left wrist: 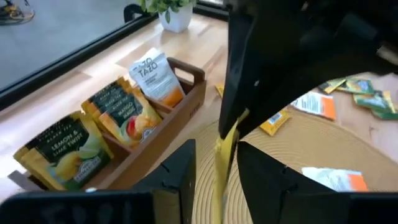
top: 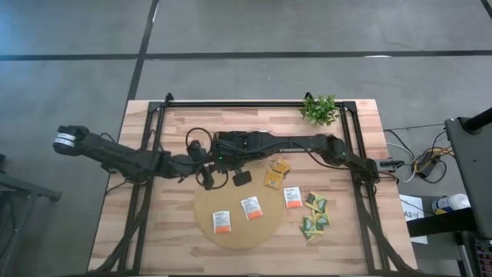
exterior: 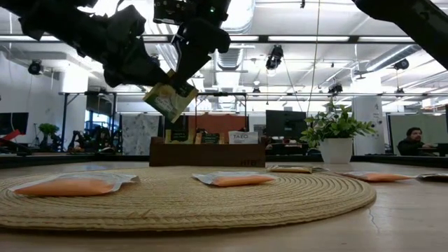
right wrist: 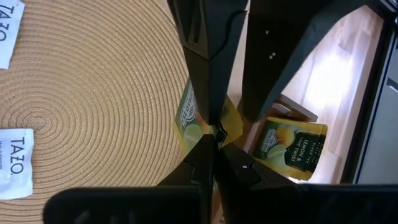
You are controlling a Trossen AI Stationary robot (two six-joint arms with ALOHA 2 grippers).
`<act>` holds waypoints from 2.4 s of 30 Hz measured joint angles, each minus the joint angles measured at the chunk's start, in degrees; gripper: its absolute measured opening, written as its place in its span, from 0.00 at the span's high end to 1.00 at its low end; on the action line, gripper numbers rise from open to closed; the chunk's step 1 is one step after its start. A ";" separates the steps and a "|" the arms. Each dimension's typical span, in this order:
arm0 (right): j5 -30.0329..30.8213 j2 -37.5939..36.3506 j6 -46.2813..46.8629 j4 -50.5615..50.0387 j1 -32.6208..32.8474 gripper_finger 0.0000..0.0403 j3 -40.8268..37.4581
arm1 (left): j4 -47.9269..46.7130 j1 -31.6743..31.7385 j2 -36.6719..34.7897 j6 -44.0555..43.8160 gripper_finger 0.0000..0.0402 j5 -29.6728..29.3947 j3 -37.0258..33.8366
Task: Pick & Place Tea
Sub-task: Put the green tea bag into the left section of the wooden organizer
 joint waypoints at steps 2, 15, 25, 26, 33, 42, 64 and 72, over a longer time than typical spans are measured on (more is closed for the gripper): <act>0.00 0.00 -0.20 0.00 -0.02 0.98 0.00 | 0.17 0.04 0.00 0.18 0.72 0.02 0.20; 0.09 0.00 -0.40 0.11 -0.02 0.98 -0.02 | 0.66 0.50 2.83 0.84 0.95 1.77 0.49; 0.76 0.00 1.60 -0.17 0.37 0.94 -0.04 | 0.64 0.68 3.28 1.92 0.99 0.46 0.90; 0.70 0.00 1.85 -0.17 0.45 0.92 -0.04 | 0.55 0.68 3.28 1.92 1.00 0.44 0.90; 0.44 -0.77 3.56 -0.30 0.62 0.68 -0.04 | -2.55 0.74 3.28 1.76 1.00 -0.09 0.81; 3.61 -4.48 11.26 -4.37 -0.55 0.53 -0.04 | -4.95 -0.65 0.19 -1.26 1.00 -0.12 0.73; -15.31 -8.05 11.12 12.26 -4.88 0.60 -17.04 | -14.18 -3.10 -19.42 -13.30 1.00 -10.27 -0.92; -16.50 -16.54 17.68 33.46 -5.23 0.62 -32.49 | -16.52 -3.06 -20.55 -15.57 1.00 -14.16 -1.03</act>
